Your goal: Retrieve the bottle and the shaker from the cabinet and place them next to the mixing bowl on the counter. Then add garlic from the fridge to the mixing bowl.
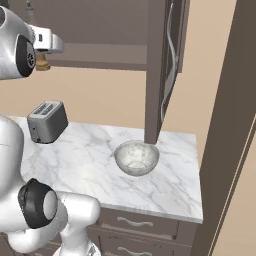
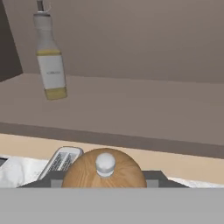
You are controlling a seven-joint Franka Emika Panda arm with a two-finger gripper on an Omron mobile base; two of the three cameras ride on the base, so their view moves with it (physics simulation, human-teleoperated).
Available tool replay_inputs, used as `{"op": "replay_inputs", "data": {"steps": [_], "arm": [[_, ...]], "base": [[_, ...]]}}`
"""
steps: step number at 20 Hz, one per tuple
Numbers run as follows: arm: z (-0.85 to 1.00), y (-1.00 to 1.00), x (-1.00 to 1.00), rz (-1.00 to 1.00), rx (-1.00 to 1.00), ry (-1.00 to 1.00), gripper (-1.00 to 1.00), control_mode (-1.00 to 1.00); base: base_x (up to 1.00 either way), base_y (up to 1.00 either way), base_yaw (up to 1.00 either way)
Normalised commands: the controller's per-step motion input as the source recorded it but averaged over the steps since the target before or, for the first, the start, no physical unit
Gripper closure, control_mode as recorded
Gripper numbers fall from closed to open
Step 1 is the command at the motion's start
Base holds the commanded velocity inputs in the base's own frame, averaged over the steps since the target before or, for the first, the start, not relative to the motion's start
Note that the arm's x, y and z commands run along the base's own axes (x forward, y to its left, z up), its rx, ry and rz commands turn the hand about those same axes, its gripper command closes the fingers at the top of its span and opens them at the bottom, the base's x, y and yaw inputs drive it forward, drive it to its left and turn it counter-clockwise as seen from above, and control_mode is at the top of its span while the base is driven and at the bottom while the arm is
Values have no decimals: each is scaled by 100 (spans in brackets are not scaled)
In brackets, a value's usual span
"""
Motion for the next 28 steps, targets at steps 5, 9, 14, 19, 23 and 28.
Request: {"op": "replay_inputs", "data": {"steps": [5, 9, 14, 19, 23, 28], "arm": [[0, -6, -96, 0, 0, 0, 100, -100], [0, -32, -85, 0, 0, 0, 100, -100], [0, -62, -77, 0, 0, 0, 100, -100], [-7, -55, -49, -1, 0, 6, 100, -100], [-31, -37, -33, 0, 0, 3, 100, -100], [-44, -24, -31, 0, 0, 3, 100, -100]], "base": [[0, 0, 0], [0, 0, 0], [0, 0, 0], [0, 0, 0], [0, 0, 0], [0, 0, 0]]}}
